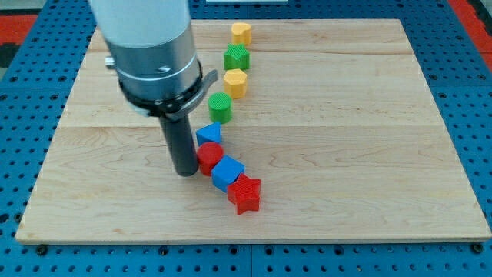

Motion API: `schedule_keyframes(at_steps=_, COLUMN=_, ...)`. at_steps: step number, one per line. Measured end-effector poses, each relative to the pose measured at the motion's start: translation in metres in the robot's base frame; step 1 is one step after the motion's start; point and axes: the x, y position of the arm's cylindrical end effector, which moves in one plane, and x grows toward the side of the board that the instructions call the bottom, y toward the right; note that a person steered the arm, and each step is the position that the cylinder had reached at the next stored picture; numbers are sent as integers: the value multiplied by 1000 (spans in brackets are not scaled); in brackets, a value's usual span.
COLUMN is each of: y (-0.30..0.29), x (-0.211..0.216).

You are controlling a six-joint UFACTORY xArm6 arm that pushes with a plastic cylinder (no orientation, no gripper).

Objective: Move the blue triangle above the red circle

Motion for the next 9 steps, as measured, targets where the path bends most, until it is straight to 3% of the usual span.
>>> schedule_keyframes(at_steps=2, y=8, x=-16)
schedule_keyframes(at_steps=3, y=-23, x=-17)
schedule_keyframes(at_steps=4, y=-27, x=-44)
schedule_keyframes(at_steps=7, y=9, x=-72)
schedule_keyframes(at_steps=8, y=-31, x=-67)
schedule_keyframes(at_steps=9, y=-25, x=-32)
